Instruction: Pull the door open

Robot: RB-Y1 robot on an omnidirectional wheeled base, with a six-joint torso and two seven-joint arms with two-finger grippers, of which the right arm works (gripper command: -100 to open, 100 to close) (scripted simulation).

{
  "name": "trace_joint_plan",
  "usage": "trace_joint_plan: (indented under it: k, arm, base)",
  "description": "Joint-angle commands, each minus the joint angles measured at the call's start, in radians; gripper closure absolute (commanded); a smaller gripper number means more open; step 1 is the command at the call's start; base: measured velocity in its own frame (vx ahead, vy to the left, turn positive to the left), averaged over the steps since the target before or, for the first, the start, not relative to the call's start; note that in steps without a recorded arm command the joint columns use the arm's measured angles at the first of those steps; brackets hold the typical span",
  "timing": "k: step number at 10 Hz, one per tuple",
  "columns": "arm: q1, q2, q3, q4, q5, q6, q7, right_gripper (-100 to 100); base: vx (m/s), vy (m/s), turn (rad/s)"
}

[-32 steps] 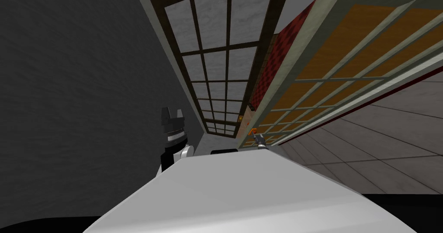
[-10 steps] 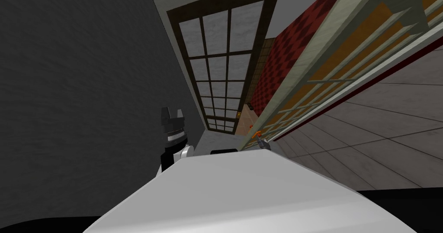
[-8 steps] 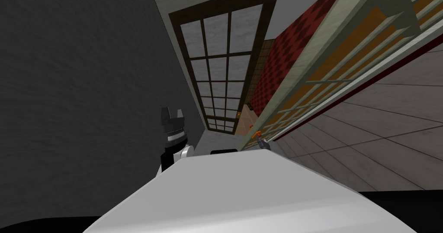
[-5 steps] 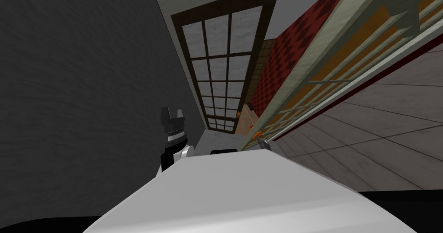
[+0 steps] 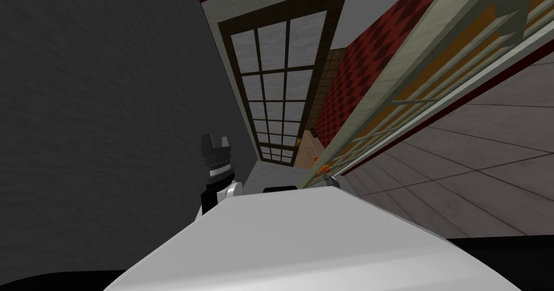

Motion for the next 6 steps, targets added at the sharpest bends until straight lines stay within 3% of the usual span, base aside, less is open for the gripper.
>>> trace_joint_plan:
  k: [1,3,6]
  arm:
    - [0.018,-0.012,-0.011,-0.003,-0.021,0.023,-0.041,100]
    - [0.020,-0.014,-0.009,-0.002,-0.029,0.022,-0.062,100]
    - [0.025,-0.022,0.001,0.002,-0.060,0.021,-0.146,100]
  base:
    - [-0.057,-0.010,0.040]
    - [-0.034,0.000,0.012]
    - [-0.050,-0.012,0.056]
